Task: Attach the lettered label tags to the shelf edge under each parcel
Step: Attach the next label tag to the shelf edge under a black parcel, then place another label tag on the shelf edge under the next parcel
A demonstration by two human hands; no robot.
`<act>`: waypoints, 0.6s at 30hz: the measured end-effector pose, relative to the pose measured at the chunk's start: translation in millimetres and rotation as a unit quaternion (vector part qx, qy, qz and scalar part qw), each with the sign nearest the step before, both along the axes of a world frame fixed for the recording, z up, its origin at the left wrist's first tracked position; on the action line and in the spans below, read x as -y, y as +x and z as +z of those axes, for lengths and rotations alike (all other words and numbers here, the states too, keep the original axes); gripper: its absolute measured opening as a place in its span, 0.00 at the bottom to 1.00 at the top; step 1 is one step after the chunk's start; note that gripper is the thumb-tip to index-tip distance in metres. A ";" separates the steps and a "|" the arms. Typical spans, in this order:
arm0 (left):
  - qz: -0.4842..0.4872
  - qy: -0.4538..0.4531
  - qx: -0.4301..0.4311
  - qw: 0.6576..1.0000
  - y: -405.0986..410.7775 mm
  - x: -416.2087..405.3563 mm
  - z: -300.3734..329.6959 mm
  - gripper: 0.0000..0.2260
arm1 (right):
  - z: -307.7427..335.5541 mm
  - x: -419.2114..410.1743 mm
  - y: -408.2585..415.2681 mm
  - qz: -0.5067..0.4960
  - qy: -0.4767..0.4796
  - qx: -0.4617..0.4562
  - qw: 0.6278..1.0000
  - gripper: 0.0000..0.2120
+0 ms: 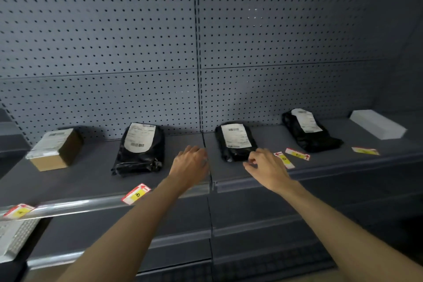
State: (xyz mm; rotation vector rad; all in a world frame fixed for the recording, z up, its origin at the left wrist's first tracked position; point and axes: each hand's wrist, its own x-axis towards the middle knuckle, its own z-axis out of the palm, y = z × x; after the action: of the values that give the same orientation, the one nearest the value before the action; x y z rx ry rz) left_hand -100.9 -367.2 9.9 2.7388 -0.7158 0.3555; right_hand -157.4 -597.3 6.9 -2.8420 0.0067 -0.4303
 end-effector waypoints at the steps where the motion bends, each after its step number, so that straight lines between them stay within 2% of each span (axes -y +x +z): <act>1: -0.011 0.007 0.001 1.000 0.1 21.2 3.0 0.11 | 2.4 23.0 -2.4 -0.007 0.001 0.000 1.000 0.12; 9: -0.089 0.021 -0.008 0.996 5.5 193.6 17.9 0.11 | 8.8 180.6 -12.1 -0.070 -0.006 -0.011 0.997 0.11; 18: -0.131 0.113 -0.112 0.979 52.0 303.0 -7.8 0.14 | -17.9 243.0 21.1 -0.091 0.024 -0.064 0.994 0.14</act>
State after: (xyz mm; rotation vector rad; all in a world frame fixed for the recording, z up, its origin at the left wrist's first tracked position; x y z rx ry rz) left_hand -48.9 -670.3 2.1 2.7784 -1.0930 -0.0990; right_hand -136.3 -840.4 -11.0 -2.8265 0.2979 -0.2781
